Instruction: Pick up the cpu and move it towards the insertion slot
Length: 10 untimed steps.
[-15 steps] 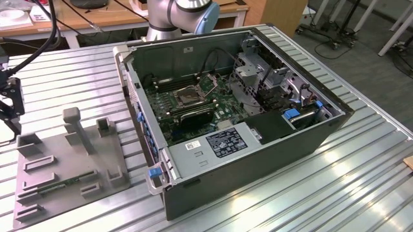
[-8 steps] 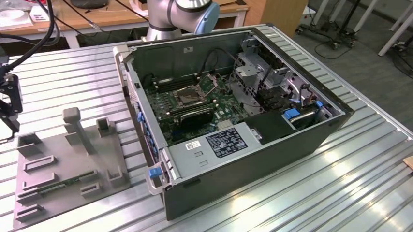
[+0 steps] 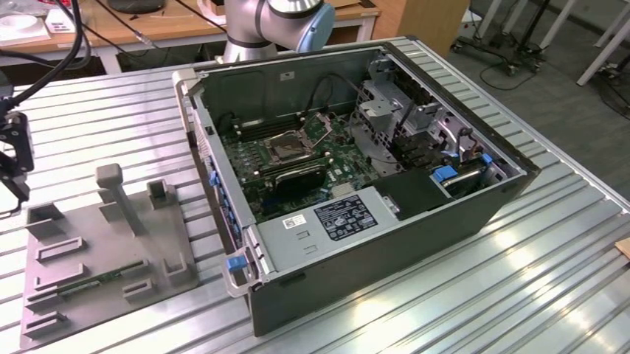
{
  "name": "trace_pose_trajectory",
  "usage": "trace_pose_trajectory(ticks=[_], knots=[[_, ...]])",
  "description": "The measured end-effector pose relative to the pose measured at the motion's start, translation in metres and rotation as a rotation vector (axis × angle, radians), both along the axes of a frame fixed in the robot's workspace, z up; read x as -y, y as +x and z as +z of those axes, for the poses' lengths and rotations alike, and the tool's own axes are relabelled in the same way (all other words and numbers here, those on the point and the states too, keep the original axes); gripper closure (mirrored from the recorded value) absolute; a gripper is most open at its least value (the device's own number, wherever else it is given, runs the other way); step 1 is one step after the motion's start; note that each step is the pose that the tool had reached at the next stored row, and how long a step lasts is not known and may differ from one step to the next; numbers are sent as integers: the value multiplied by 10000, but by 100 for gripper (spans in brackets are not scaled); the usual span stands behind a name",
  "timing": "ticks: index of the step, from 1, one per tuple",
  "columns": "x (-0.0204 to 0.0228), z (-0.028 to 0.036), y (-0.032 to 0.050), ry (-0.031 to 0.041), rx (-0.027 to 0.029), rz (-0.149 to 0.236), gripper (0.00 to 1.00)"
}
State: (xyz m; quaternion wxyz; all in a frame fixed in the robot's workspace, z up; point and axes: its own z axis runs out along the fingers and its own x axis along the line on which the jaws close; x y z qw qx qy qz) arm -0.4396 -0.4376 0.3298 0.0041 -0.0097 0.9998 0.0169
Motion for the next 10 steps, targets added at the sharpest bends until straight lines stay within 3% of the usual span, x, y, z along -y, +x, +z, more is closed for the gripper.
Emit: trace_pose_trajectory(ticks=[10], knots=[[-1, 59, 1, 4, 5, 0, 46]])
